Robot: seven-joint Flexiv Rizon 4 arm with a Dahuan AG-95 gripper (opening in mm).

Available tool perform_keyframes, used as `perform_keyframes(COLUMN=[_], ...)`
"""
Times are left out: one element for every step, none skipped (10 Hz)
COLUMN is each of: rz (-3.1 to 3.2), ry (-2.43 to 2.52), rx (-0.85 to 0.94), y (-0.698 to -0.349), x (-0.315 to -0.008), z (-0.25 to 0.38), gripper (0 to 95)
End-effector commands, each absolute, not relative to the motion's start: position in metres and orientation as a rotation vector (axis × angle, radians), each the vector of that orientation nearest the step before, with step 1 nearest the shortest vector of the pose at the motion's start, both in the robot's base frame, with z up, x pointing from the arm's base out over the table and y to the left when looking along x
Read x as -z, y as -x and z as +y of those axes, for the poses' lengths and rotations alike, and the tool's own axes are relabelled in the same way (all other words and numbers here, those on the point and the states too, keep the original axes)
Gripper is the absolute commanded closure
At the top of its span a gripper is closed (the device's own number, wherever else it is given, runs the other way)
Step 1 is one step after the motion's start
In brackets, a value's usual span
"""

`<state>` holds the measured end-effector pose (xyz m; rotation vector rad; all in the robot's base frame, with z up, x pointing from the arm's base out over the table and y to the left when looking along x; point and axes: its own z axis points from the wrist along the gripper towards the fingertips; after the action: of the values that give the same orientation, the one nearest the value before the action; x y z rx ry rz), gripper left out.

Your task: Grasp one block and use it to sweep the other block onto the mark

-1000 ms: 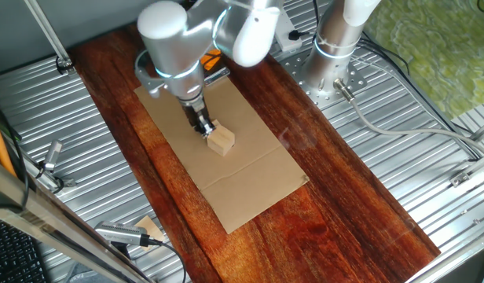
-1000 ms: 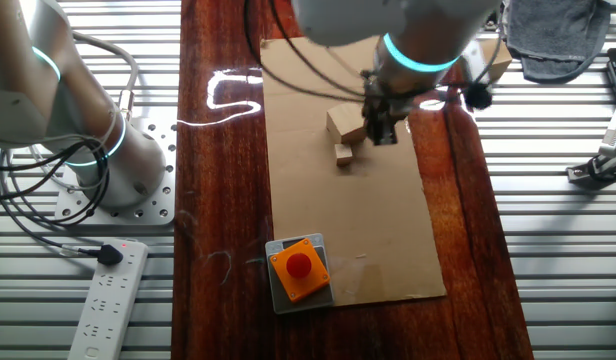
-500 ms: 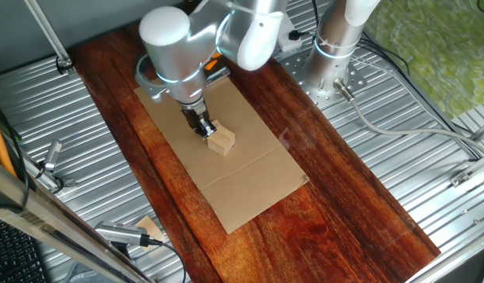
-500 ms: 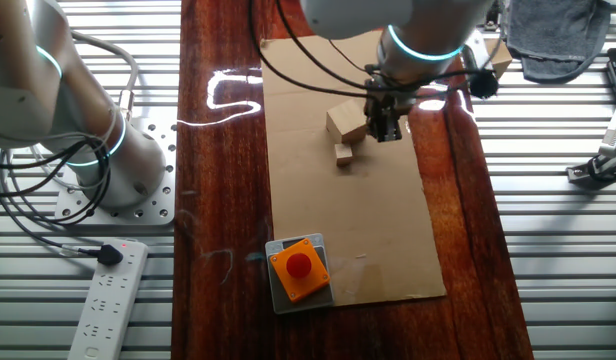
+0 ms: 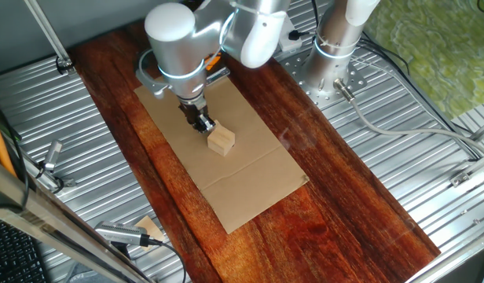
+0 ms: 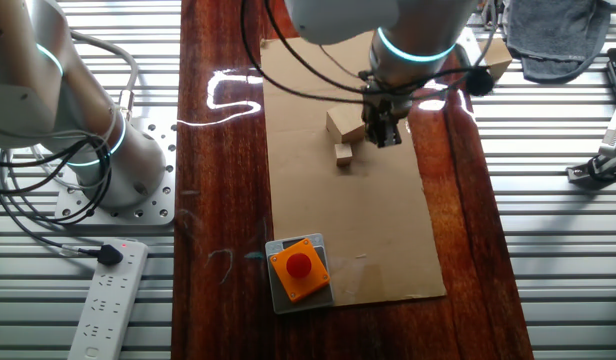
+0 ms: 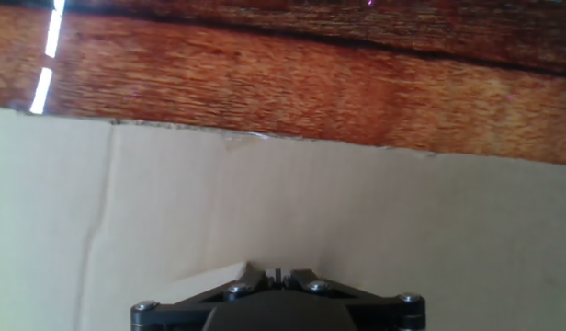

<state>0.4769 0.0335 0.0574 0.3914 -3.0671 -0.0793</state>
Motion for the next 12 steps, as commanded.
perform_keyframes(rz=[-3.077, -3.075, -3.072, -3.071, -3.069, -3.068, -3.070, -3.070, -3.068, -3.066, -3.065, -3.063], ry=[-0.409, -0.412, -0.417, -0.424, -0.424, -0.425, -0.436, -0.432, -0.432, -0.431, -0.435, -0.458], rx=[0.073, 0.076, 0.070, 0.071, 0.069, 0.069, 0.075, 0.083, 0.078, 0.076, 0.075, 0.076], y=[-0.475, -0.475, -0.474, -0.473, -0.472, -0.470, -0.468, -0.468, -0.467, -0.467, -0.468, -0.468], x=[-0.054, -0.053, -0.054, -0.054, -0.055, -0.055, -0.054, -0.054, -0.054, -0.054, -0.054, -0.056], z=[0.028, 0.026, 0.025, 0.022, 0.021, 0.019, 0.013, 0.012, 0.011, 0.011, 0.011, 0.009], gripper=[95.0, 95.0, 95.0, 95.0, 95.0, 95.0, 95.0, 95.0, 95.0, 95.0, 95.0, 95.0])
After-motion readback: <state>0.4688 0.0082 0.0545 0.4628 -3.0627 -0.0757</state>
